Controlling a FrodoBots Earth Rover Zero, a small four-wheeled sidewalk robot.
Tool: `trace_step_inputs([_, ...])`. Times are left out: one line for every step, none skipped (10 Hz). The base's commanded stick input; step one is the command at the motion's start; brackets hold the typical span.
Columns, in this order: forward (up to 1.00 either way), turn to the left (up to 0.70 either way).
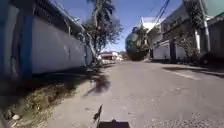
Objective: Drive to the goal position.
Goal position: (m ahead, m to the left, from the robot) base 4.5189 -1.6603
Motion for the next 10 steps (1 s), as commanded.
trace_step_inputs([0.70, -0.03])
trace_step_inputs([0.70, -0.03])
trace_step_inputs([0.70, -0.03])
trace_step_inputs([0.70, -0.03])
trace_step_inputs([0.70, -0.03])
trace_step_inputs([0.70, -0.03])
trace_step_inputs([0.70, -0.03])
trace_step_inputs([0.70, -0.03])
trace_step_inputs([0.70, -0.03])
trace_step_inputs([0.70, -0.03])
